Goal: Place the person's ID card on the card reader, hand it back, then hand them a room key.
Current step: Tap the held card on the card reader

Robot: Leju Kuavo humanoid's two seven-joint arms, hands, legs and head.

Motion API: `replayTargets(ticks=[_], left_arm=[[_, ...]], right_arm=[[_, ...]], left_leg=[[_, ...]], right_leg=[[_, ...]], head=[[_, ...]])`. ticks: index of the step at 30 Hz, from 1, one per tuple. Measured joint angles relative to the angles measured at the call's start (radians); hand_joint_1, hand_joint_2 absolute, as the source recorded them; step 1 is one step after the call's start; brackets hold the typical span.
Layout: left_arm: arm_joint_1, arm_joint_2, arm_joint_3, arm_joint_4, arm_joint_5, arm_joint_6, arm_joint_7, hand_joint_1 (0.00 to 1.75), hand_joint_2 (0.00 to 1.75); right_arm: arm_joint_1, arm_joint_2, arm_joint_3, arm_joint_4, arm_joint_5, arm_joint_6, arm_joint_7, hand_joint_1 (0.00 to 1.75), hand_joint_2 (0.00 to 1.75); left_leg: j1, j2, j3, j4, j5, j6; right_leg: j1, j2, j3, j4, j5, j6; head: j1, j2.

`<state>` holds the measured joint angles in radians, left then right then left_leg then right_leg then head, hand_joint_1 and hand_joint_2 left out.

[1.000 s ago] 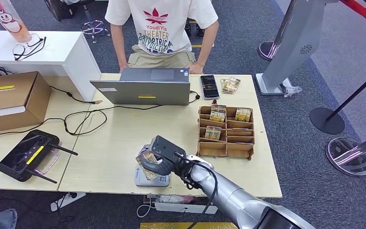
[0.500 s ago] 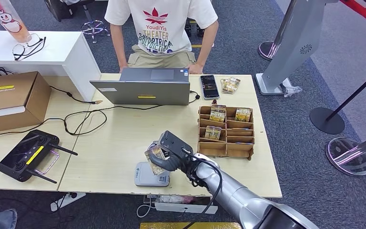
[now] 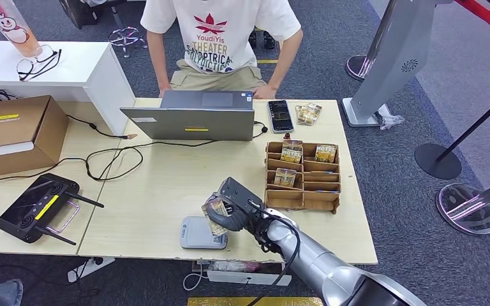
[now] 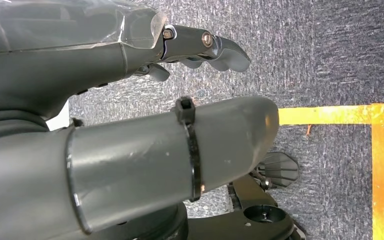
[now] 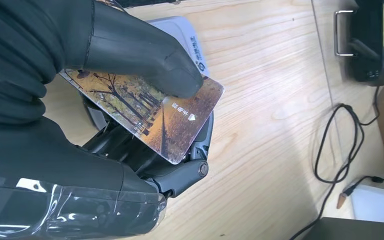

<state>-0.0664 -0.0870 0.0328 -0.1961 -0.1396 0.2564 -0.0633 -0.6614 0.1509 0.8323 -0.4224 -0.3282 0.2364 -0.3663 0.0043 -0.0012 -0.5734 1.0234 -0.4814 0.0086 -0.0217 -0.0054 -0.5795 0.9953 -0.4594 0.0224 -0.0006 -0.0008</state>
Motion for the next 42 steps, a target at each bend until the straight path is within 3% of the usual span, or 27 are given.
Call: replayTargets(ticks=[42], left_arm=[[-0.002, 0.008, -0.006, 0.0, -0.015, -0.01, 0.025, 0.0, 0.0]], right_arm=[[0.01, -0.025, -0.026, 0.065, 0.02, -0.019, 0.065, 1.75, 1.75]], left_leg=[[0.0, 0.0, 0.0, 0.0, 0.0, 0.0]], right_leg=[[0.0, 0.0, 0.0, 0.0, 0.0, 0.0]], head=[[0.0, 0.0]])
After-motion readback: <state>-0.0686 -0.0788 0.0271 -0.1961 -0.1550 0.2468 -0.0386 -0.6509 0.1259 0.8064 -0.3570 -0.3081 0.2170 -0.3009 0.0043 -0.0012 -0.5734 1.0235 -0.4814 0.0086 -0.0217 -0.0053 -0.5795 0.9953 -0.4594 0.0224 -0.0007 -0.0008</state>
